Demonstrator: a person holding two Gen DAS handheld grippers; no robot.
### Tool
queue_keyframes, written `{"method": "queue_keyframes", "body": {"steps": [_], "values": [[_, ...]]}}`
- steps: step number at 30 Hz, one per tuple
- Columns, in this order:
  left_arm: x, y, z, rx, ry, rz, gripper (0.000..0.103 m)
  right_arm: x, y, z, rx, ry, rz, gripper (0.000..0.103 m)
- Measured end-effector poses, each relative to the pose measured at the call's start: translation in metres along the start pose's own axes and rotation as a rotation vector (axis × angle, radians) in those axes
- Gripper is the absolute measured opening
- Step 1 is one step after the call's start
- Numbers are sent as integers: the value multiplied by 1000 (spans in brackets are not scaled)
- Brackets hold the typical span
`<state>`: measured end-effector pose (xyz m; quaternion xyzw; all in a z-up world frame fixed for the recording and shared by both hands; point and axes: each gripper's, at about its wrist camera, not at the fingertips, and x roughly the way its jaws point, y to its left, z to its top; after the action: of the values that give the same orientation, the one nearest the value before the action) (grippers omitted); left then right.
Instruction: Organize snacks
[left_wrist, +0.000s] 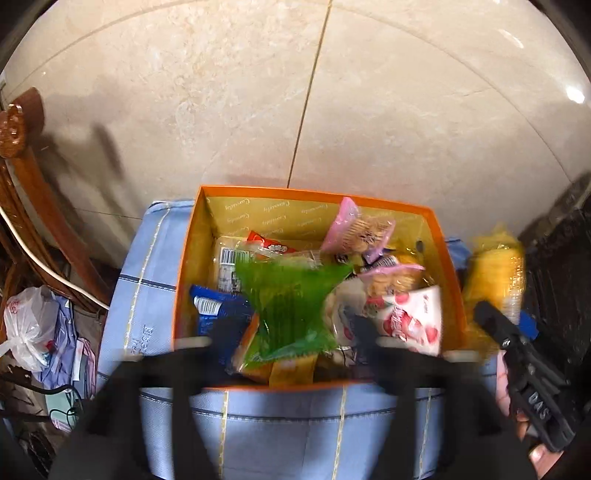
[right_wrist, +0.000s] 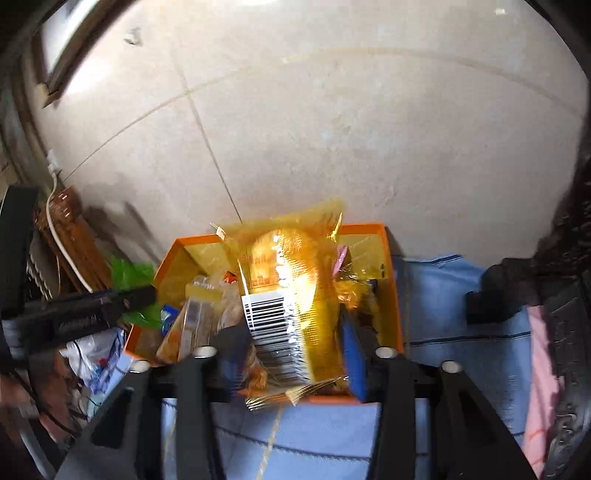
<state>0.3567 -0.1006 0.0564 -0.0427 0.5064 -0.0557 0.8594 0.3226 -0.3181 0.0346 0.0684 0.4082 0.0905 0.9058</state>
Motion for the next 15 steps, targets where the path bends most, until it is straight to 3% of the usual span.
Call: {"method": "queue_keyframes", "body": {"steps": [2,3,8,15], "values": [[3,-1,-1,-1,-3,83,99,4,2,0,22,-13,-78,86],[1,0,-4,4,-11,77,99,1,4,-3,16,-35,-74,87],[-2,6,-28,36,12,75,99,-8,13,-32,-70,-15,-84,89],[-33,5,-70,49,3,93,99,-37,12,-75,-26,21,-62,92]]}}
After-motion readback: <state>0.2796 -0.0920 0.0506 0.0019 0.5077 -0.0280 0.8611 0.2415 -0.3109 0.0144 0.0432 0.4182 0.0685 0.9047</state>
